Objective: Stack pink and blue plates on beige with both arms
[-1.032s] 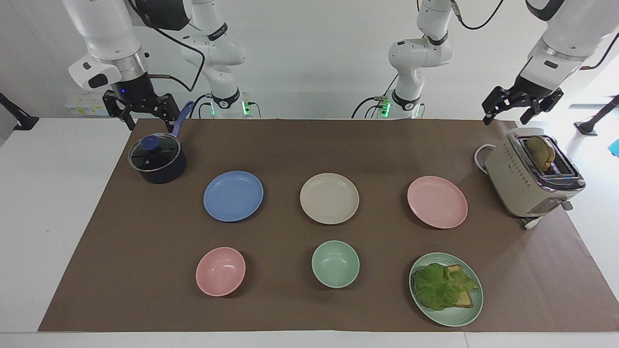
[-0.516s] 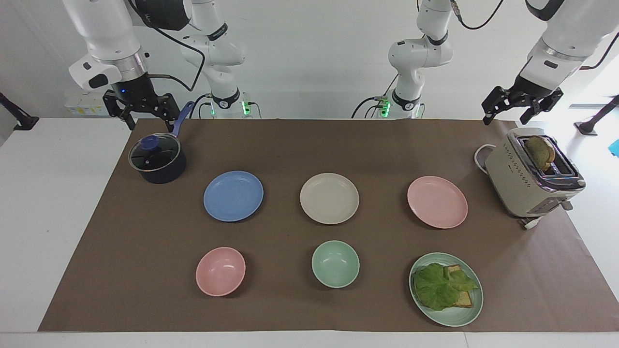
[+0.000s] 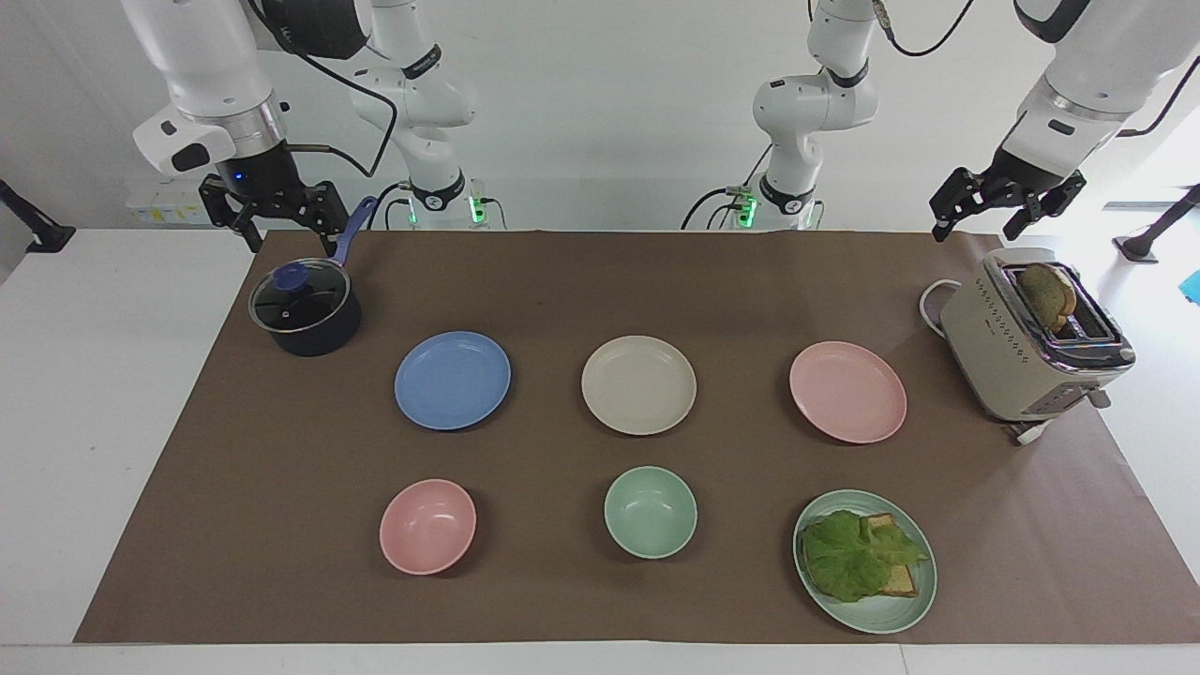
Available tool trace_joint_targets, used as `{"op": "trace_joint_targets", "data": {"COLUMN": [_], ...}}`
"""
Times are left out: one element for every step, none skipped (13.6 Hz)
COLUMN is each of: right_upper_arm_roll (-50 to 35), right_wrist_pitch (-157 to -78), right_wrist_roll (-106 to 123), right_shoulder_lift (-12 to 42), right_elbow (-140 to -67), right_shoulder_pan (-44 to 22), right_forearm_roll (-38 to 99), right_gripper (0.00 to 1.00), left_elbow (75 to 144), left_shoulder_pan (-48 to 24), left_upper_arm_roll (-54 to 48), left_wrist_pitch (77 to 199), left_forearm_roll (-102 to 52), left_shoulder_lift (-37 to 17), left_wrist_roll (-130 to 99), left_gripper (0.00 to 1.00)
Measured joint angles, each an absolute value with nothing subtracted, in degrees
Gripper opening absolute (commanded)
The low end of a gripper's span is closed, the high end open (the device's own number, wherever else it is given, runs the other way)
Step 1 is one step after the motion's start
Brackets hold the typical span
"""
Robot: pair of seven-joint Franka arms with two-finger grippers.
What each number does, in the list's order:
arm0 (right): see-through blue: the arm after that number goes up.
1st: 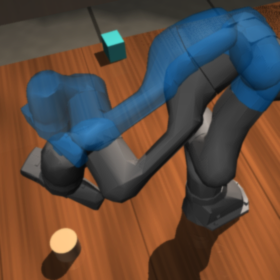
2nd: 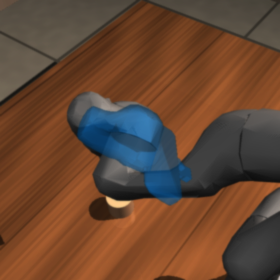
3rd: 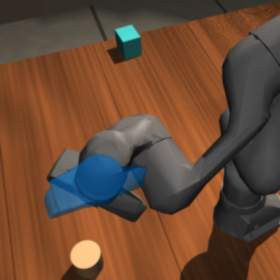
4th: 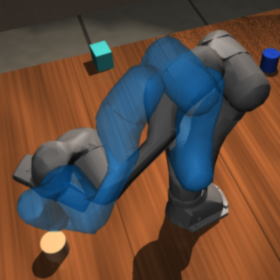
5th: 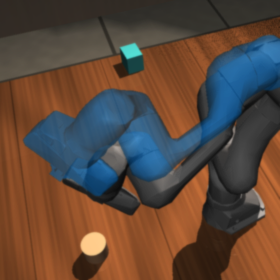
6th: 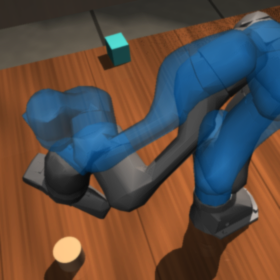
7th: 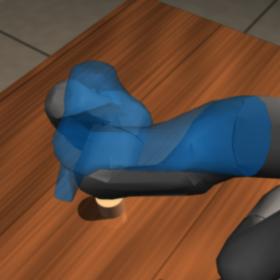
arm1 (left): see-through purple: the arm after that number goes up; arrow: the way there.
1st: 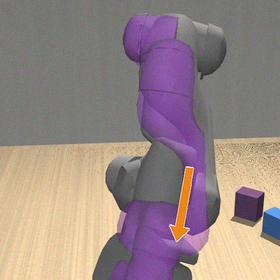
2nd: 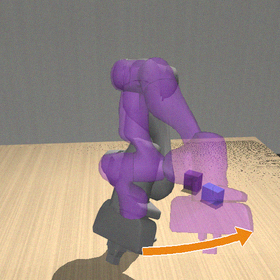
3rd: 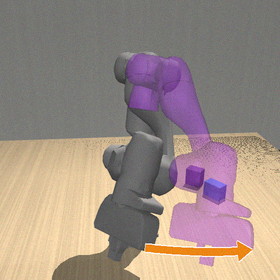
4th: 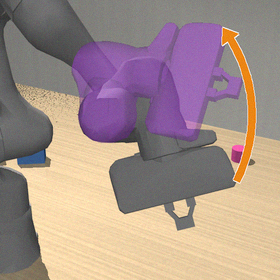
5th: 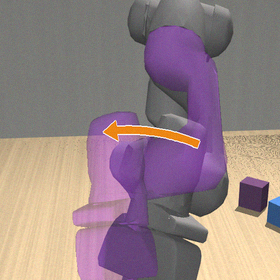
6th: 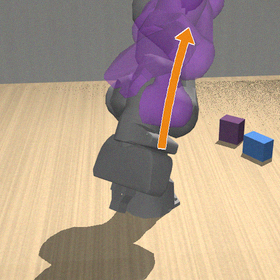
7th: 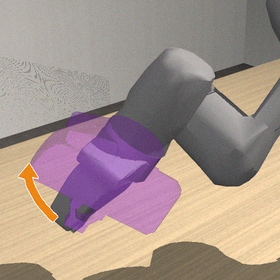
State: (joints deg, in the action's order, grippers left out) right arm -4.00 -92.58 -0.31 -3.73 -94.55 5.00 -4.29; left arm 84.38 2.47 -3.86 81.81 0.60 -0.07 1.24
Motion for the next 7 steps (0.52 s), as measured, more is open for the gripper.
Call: {"op": "trace_joint_targets", "data": {"right_upper_arm_roll": [-3.99, -3.99, -3.99, -3.99, -3.99, -3.99, -3.99], "right_wrist_pitch": [-92.58, -92.58, -92.58, -92.58, -92.58, -92.58, -92.58], "right_wrist_roll": [-0.29, -0.28, -0.27, -0.27, -0.27, -0.26, -0.26], "right_shoulder_lift": [-3.73, -3.73, -3.73, -3.73, -3.73, -3.73, -3.73], "right_elbow": [-94.55, -94.55, -94.55, -94.55, -94.55, -94.55, -94.55], "right_shoulder_pan": [5.02, 5.03, 5.04, 5.07, 5.09, 5.09, 5.09], "right_forearm_roll": [-4.29, -4.29, -4.29, -4.29, -4.29, -4.29, -4.29], "right_gripper": [1.0, 1.0, 1.0, 1.0, 1.0, 1.0, 1.0], "left_elbow": [84.38, 84.38, 84.38, 84.39, 84.45, 84.85, 86.37], "left_shoulder_pan": [2.47, 2.47, 2.47, 2.46, 2.45, 2.44, 2.45], "left_upper_arm_roll": [-3.86, -3.86, -3.88, -3.94, -3.99, -4.01, -3.97], "left_wrist_pitch": [81.81, 81.81, 81.81, 81.81, 81.82, 82.07, 83.41], "left_forearm_roll": [0.6, 0.6, 0.6, 0.6, 0.6, 0.6, 0.6], "left_shoulder_lift": [-0.05, -0.05, -0.05, -0.05, -0.05, -0.03, 0.03], "left_wrist_roll": [1.24, 1.24, 1.24, 1.24, 1.24, 1.24, 1.24], "left_gripper": [1.0, 1.0, 1.0, 1.0, 1.0, 1.0, 1.0]}}
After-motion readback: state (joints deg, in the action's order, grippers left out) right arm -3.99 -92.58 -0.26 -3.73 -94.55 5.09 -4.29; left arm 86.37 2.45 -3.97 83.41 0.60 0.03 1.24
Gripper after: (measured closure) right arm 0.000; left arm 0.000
